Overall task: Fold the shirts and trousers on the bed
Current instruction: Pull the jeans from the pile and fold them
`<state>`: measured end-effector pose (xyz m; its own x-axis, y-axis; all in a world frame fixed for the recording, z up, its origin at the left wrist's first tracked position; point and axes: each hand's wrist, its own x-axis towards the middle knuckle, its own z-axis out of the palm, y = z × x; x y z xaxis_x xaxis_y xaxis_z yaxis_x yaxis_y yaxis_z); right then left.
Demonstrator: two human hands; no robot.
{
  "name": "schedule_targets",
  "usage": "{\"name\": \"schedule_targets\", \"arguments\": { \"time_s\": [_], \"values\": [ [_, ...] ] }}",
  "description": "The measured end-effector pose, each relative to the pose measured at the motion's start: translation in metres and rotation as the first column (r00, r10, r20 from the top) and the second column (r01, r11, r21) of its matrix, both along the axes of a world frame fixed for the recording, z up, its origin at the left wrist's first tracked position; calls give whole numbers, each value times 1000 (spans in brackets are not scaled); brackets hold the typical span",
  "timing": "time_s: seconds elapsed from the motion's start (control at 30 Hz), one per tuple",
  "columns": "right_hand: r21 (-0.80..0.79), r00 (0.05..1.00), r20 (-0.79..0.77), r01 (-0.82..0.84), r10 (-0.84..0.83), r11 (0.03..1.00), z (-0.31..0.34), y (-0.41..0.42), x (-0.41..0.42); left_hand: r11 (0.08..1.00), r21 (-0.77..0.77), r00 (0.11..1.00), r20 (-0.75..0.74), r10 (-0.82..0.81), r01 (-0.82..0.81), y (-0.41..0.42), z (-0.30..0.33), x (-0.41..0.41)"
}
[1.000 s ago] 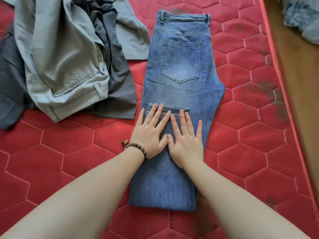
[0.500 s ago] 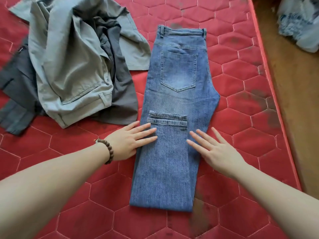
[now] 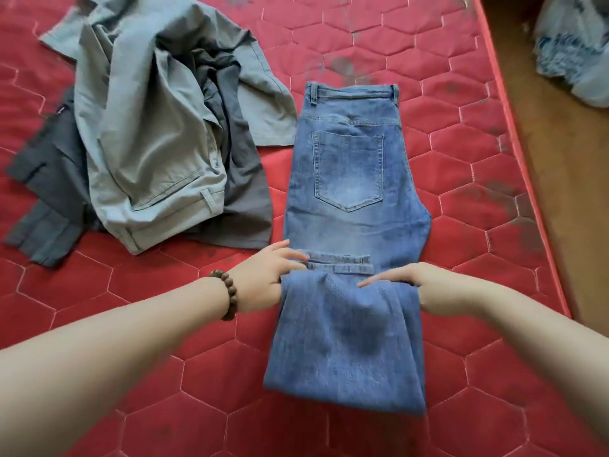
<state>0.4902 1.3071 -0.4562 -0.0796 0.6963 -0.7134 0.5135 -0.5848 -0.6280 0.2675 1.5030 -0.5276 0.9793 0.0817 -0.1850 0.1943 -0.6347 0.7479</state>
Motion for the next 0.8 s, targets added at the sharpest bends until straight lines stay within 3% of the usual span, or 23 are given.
{"name": "schedule_targets", "arguments": {
  "time_s": [0.03,0.07,0.13,0.17,0.23,0.27,0.3,0.47,0.53,0.7,0.8],
  "values": [
    [-23,994,-84,66,-68,998,14,6,8,989,-138,997,-65,43,-51,11,-5,-2],
    [-24,980,-116,161,-163,987,21,13,18,937,-245,962,-177,210,-250,25,-12,-1],
    [-6,913,-100,397,-396,918,22,32,34,764,-237,785,-359,505,-600,48,-24,8],
    [-44,847,-135,514,-515,857,15,38,38,702,-245,733,-382,564,-668,53,-21,19],
    [-146,614,-200,752,-763,643,-9,48,44,542,-411,679,-470,564,-733,51,-9,52],
    [-162,543,-171,808,-822,567,-22,51,43,439,-429,614,-562,555,-789,45,-1,61],
    [-131,536,-120,826,-836,548,-34,50,42,417,-409,584,-604,543,-811,36,4,75],
    [81,612,68,784,-788,616,-60,36,38,613,-246,650,-443,618,-751,36,-15,62],
    [168,596,125,775,-793,609,-64,40,42,654,-200,678,-339,652,-729,38,-11,71],
    [206,417,-162,901,-894,382,-69,70,55,517,-361,615,-252,747,-776,51,-9,108],
    [283,459,-83,862,-885,420,-75,81,56,514,-257,555,-120,823,-818,49,-9,122]
  ]
}}
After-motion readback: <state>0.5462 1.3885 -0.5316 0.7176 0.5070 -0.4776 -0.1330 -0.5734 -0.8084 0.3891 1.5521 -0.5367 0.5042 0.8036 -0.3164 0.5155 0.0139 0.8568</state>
